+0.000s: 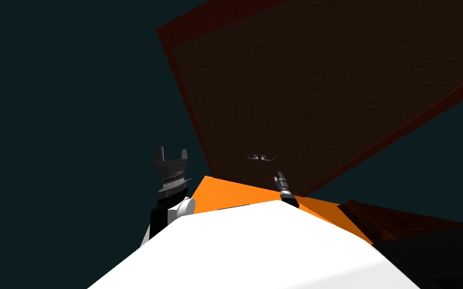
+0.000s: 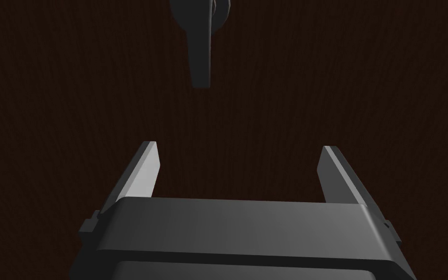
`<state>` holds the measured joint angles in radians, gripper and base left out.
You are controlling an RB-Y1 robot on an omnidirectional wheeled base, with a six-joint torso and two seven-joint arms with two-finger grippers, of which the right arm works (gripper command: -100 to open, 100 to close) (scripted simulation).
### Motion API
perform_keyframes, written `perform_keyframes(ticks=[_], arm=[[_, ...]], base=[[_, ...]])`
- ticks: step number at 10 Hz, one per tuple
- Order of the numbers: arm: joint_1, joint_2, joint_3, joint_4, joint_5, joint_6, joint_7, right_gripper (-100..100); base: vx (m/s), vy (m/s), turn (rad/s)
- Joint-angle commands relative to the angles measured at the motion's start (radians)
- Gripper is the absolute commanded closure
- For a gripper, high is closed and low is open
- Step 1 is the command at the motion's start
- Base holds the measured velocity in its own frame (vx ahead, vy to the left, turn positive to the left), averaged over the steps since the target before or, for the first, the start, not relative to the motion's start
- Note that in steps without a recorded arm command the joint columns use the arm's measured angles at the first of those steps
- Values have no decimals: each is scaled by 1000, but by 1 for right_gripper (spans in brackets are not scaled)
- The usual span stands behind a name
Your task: Pull the door open
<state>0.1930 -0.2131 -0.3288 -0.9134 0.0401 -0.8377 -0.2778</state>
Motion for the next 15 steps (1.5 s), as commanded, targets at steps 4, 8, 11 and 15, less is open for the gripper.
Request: perform_keyframes(ticks=[4, 8, 11, 15], arm=[[-16, -7, -18, 95, 12, -13, -22, -100], [20, -46, -77, 125, -20, 10, -4, -100], [15, -50, -87, 135, -26, 18, 4, -100], [-13, -34, -70, 133, -21, 19, 10, -100]], base=[[179, -13, 35], [45, -62, -107], [63, -80, -22], [134, -85, 48]])
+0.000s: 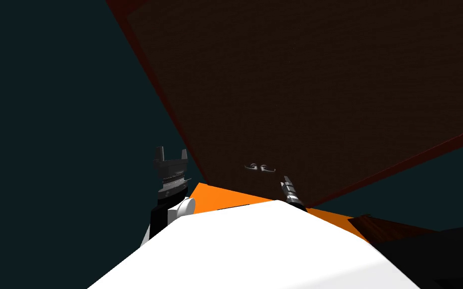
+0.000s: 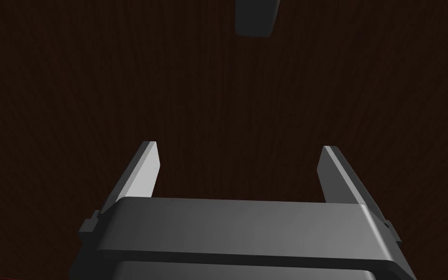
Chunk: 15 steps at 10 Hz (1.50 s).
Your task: Pull the door open
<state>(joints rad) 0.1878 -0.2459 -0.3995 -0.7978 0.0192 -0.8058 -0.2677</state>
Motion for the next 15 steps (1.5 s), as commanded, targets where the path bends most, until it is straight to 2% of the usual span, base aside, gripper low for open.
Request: perform_keyframes(ticks=[1, 3, 4, 5, 10, 11, 13, 14, 15], arm=[[-32, 15, 21, 11, 8, -14, 3, -100], [-58, 34, 45, 3, 18, -17, 4, -100], [-55, 21, 37, 19, 14, -21, 0, -100], [-55, 21, 37, 19, 14, -21, 0, 100], [-55, 21, 37, 19, 14, -21, 0, 100], [-40, 5, 24, 35, 4, -20, 0, 100], [-40, 5, 24, 35, 4, -20, 0, 100], [-34, -14, 17, 56, -8, -22, -1, 100], [-34, -18, 18, 62, -11, -24, -1, 100]], base=[[154, -7, 151], [203, 53, 173], [74, 40, 29], [-5, -6, -27], [-14, -5, 6], [-113, -35, -88], [-114, -30, -13], [-133, 38, -50], [-172, 31, -31]])
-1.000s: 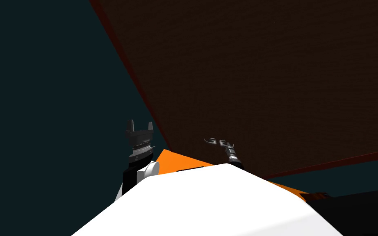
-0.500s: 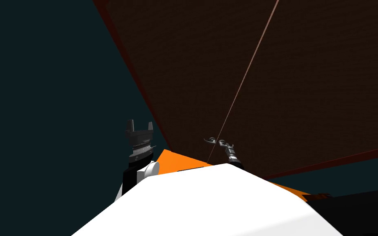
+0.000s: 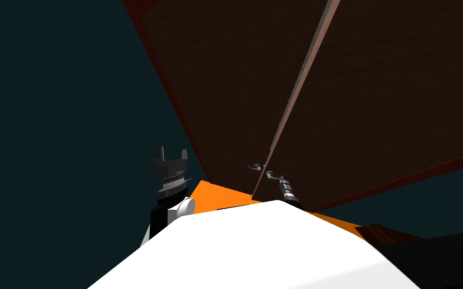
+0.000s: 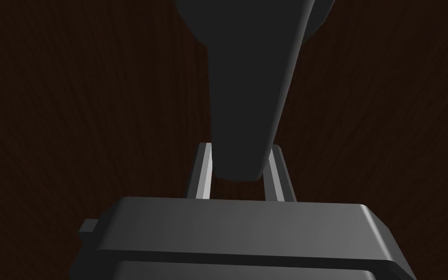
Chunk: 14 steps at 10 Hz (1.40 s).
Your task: Pull the door open
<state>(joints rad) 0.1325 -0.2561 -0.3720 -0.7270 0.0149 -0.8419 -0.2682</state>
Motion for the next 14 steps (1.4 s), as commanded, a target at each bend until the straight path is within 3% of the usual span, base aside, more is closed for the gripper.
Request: perform_keyframes(ticks=[1, 5, 6, 10, 12, 13, 14], arm=[[17, -15, -7, 3, -12, 10, -1, 100], [-34, -41, 39, 70, -33, -13, -1, 100], [-34, -41, 39, 70, -33, -13, -1, 100], [-103, -50, 102, 128, -46, -37, -1, 100], [-103, -50, 102, 128, -46, -37, -1, 100], [-133, -52, 130, 149, -50, -47, -1, 100], [-133, -52, 130, 149, -50, -47, -1, 100]], base=[[-170, 23, 15], [-189, 28, 62], [-146, -11, 51], [-126, -41, 98], [-49, -14, 15], [-72, -18, 62], [-91, -32, 81]])
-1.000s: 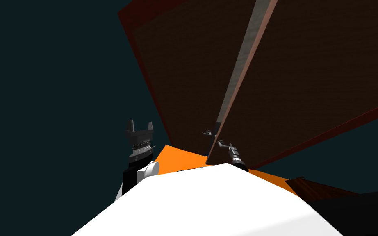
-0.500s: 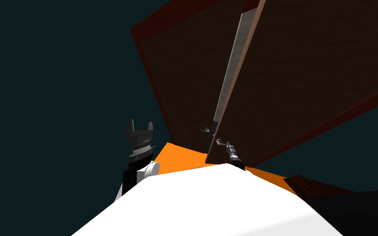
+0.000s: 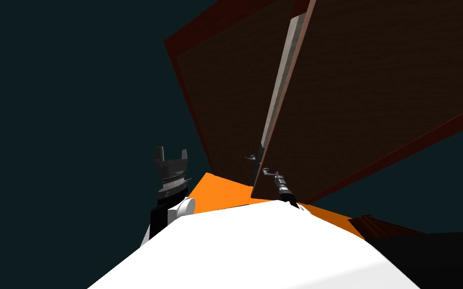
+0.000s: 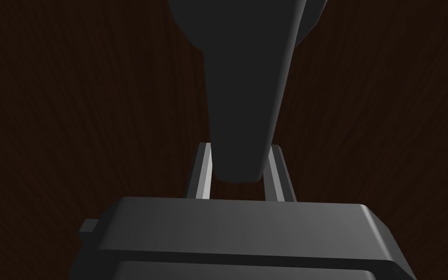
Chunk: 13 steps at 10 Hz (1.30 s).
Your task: Pull the door open
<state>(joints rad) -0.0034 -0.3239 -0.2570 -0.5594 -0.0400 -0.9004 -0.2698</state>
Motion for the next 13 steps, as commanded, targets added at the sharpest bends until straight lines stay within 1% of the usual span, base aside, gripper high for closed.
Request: perform_keyframes(ticks=[1, 2, 3, 4, 5, 7, 8, 9, 10, 13], arm=[[-17, 15, 33, -5, 3, 5, 1, 100], [-17, 15, 33, 2, 3, 5, 1, 100], [-33, 15, 48, 6, 1, -1, 1, 100], [-33, 15, 48, 6, 1, -1, 1, 100], [-49, 15, 63, 17, 0, -6, 1, 100], [-49, 15, 63, 17, 0, -6, 1, 100], [-34, 6, 52, -4, -5, 11, 3, 100], [-25, -2, 66, -4, 5, -3, -14, 100], [-23, -4, 70, -4, 8, -7, -19, 100], [-6, -17, 100, -9, 29, -35, -51, 100]], base=[[-102, -45, 94], [-71, -38, 41], [-59, -32, 42], [-52, -24, 30], [-55, -27, 65], [-28, -18, 21], [-3, -15, -21], [-124, 4, 110], [-178, -7, 93], [-179, -28, 90]])
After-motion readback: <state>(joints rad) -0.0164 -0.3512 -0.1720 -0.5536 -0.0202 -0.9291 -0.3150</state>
